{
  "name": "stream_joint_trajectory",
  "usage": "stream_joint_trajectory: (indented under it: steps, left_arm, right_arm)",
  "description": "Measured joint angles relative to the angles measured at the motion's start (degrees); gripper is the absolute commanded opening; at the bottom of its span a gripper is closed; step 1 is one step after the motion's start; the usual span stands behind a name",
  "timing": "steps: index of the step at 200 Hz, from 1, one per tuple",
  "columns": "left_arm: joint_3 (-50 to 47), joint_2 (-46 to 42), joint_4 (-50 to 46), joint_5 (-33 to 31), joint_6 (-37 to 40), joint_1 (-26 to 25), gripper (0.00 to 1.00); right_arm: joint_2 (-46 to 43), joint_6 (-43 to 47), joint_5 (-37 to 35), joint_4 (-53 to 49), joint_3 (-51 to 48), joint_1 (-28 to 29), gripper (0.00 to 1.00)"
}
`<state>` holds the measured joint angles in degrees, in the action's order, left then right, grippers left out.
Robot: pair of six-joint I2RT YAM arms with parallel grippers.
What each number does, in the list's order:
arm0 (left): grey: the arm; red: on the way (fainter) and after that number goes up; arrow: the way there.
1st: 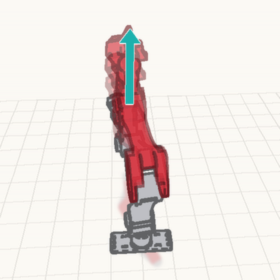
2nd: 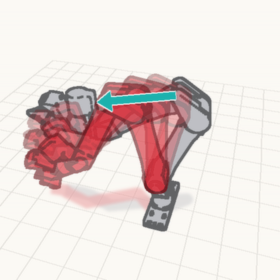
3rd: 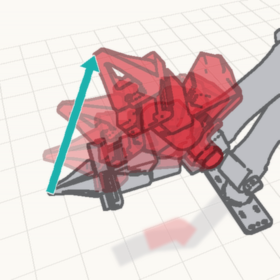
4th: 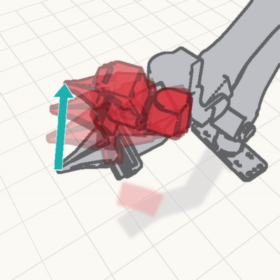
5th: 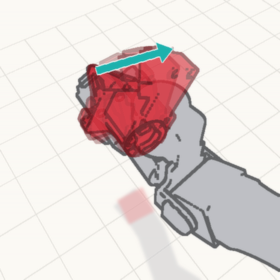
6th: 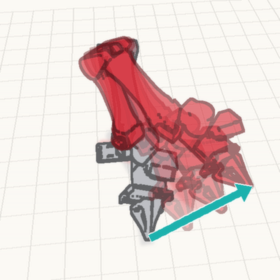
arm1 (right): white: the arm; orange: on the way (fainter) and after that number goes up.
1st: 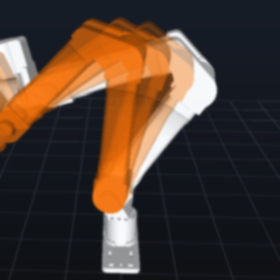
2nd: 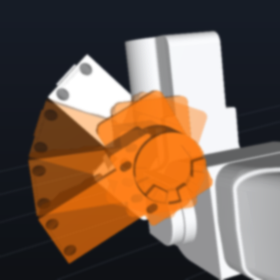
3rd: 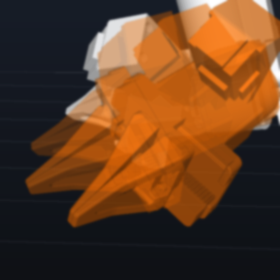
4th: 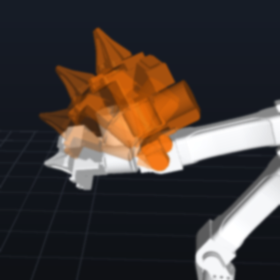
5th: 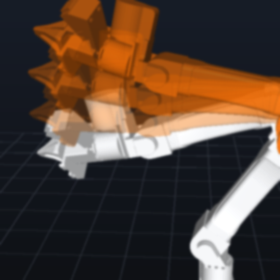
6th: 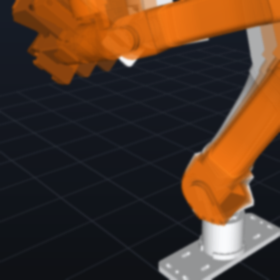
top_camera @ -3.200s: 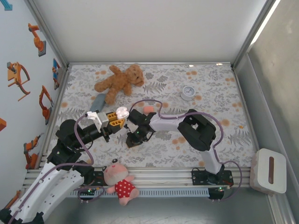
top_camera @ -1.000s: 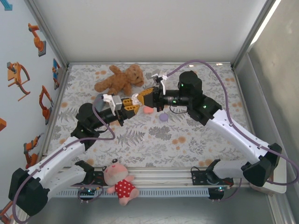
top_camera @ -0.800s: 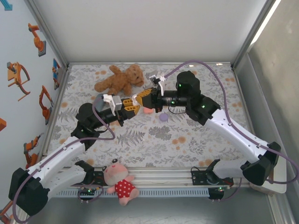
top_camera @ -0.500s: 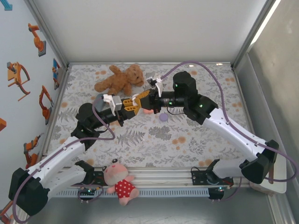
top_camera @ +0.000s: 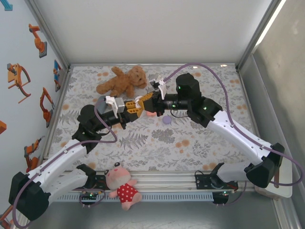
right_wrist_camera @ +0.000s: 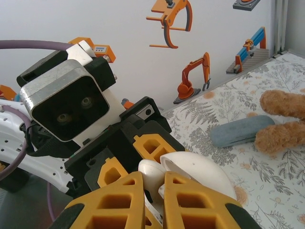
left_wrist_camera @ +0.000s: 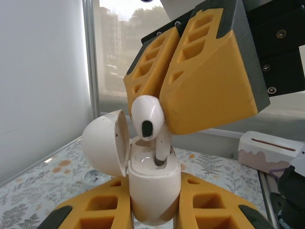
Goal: Insert the wireless bluetooth earbuds into the charging case
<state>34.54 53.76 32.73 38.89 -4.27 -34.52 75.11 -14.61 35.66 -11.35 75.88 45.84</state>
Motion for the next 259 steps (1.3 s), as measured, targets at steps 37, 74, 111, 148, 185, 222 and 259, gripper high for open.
stream_joint_trajectory:
  steps: [37, 74, 111, 148, 185, 222, 259]
  left_arm:
    - [0.2, -0.2, -0.4, 0.0, 0.0, 0.0, 0.0]
    - [0.2, -0.2, -0.6, -0.1, 0.0, 0.0, 0.0]
    - [0.2, -0.2, -1.0, -0.2, 0.0, 0.0, 0.0]
    - [0.2, -0.3, -1.6, -0.3, 0.0, 0.0, 0.0]
    - [0.2, -0.5, -2.0, -0.3, 0.0, 0.0, 0.0]
    - [0.2, -0.7, -2.4, -0.3, 0.0, 0.0, 0.0]
    - [0.2, -0.8, -2.8, -0.4, 0.0, 0.0, 0.0]
  right_arm:
    - [0.0, 0.3, -0.3, -0.4, 0.0, 0.0, 0.13]
    - [0.0, 0.4, -0.4, -0.5, 0.0, 0.0, 0.14]
    - [0.0, 0.6, -0.9, -1.1, 0.0, 0.1, 0.15]
    - [0.0, 0.8, -1.5, -1.6, 0.0, 0.1, 0.15]
    - [0.0, 1.0, -2.0, -2.0, 0.0, 0.1, 0.16]
    - [0.0, 1.0, -2.2, -2.4, 0.0, 0.1, 0.19]
    - [0.0, 1.0, -2.4, -2.8, 0.0, 0.1, 0.21]
